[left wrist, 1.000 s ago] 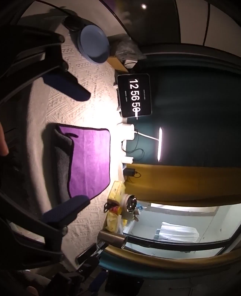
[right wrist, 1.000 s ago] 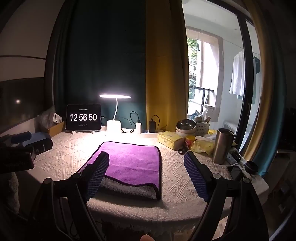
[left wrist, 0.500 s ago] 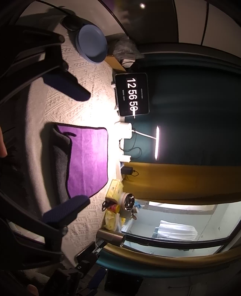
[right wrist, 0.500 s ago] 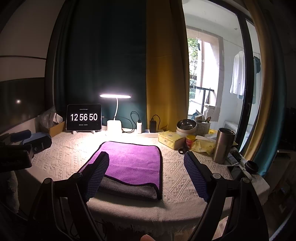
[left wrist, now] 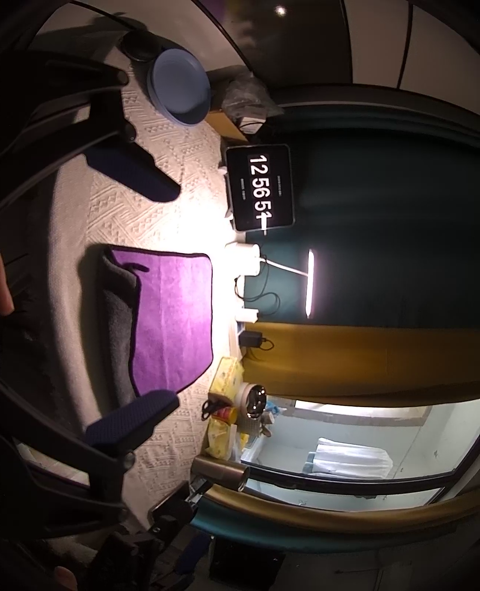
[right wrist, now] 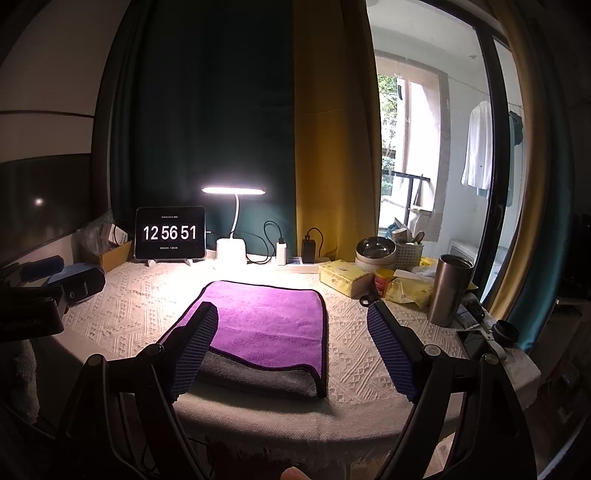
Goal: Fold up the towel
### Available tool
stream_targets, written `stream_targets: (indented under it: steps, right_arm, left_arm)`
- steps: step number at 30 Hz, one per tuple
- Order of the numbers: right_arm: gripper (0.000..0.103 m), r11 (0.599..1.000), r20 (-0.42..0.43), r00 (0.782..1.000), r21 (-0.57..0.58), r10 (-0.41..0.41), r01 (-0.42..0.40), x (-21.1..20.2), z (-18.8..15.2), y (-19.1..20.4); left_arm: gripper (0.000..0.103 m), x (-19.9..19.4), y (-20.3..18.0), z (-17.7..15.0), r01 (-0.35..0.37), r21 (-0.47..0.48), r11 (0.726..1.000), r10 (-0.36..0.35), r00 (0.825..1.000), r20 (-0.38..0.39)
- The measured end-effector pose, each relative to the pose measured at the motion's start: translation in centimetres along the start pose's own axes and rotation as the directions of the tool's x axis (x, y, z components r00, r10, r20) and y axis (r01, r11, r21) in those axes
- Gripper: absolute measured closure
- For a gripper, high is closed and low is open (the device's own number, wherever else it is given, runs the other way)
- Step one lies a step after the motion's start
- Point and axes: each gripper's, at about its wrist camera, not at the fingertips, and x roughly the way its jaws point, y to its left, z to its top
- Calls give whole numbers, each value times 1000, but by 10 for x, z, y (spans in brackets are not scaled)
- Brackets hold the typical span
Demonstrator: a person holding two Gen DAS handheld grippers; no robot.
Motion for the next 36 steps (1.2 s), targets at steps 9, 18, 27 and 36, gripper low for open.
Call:
stream_targets:
  steps: [9, 18, 27, 36]
  right_arm:
    - [18, 1000, -3, 1000, 0, 1, -1, 1, 1, 1]
    - [18, 1000, -4, 1000, 1, 1, -1, 1, 1, 1]
    - [18, 1000, -6, 1000, 2, 1, -1, 1, 1, 2]
    - [18, 1000, -9, 1000, 3, 2, -2, 1, 0, 4]
  left_arm:
    - [1, 0, 1, 4, 1, 3, 1000, -1, 1000, 5]
    - [1, -1, 0, 2, 1, 3, 1000, -1, 1000, 7]
    - [1, -1, 0, 2, 1, 4, 1000, -1, 1000, 7]
    - [1, -1, 0, 2, 0, 6, 1000, 0, 1000, 7]
